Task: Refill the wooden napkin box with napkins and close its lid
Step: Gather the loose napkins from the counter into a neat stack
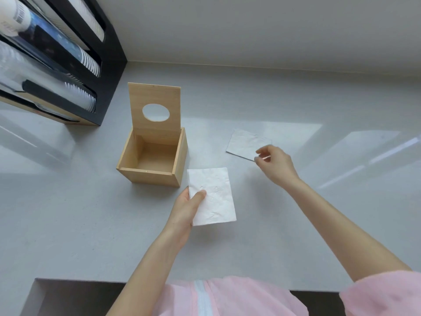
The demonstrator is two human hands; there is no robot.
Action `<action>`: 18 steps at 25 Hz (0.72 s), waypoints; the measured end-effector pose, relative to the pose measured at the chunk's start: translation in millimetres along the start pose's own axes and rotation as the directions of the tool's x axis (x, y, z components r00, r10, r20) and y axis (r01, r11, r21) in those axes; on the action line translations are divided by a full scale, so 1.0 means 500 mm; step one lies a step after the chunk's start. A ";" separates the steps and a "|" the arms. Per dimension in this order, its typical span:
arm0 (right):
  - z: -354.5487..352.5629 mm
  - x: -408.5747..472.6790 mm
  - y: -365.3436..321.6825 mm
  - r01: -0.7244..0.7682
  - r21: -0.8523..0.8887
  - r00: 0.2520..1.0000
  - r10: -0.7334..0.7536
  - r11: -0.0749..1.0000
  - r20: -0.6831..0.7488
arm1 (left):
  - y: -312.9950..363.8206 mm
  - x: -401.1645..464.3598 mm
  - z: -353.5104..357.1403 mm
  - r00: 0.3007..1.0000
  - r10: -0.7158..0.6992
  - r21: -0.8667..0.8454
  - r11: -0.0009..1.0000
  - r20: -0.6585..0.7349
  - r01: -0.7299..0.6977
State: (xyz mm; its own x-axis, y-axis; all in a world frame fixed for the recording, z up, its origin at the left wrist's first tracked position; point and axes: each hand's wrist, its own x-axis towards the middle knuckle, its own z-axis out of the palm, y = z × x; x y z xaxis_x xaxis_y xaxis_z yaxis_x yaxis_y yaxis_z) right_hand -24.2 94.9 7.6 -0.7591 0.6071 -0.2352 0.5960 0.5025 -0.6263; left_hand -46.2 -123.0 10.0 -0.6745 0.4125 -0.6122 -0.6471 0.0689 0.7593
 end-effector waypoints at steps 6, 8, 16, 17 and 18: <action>0.003 0.112 -0.005 0.153 -0.544 0.988 -0.116 0.825 0.101 | 0.010 0.021 0.031 0.999 -0.008 -0.005 1.000 -0.049 0.007; 0.010 0.125 -0.008 0.104 -0.566 0.991 -0.039 0.818 0.126 | 0.013 0.024 0.036 0.999 -0.011 -0.004 1.000 -0.052 0.011; 0.025 0.135 -0.015 -0.003 -0.496 0.989 0.077 0.868 0.129 | 0.019 0.022 0.034 0.998 0.004 0.021 1.000 -0.059 -0.002; 0.027 0.132 -0.015 -0.016 -0.462 0.991 0.075 0.887 0.109 | 0.019 0.021 0.032 0.998 0.005 0.023 1.000 -0.059 -0.004; 0.029 0.126 -0.013 -0.028 -0.427 0.994 0.070 0.904 0.085 | 0.019 0.020 0.031 0.998 0.006 0.025 1.000 -0.058 -0.004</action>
State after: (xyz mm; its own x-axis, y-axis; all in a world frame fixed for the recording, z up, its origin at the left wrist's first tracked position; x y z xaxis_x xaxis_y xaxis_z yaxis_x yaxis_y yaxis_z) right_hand -79.5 121.0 -13.7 -0.7347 0.5866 -0.3407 0.6715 0.7003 -0.2422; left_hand -53.6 -104.2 14.2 -0.6977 0.3594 -0.6197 -0.6353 0.0895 0.7671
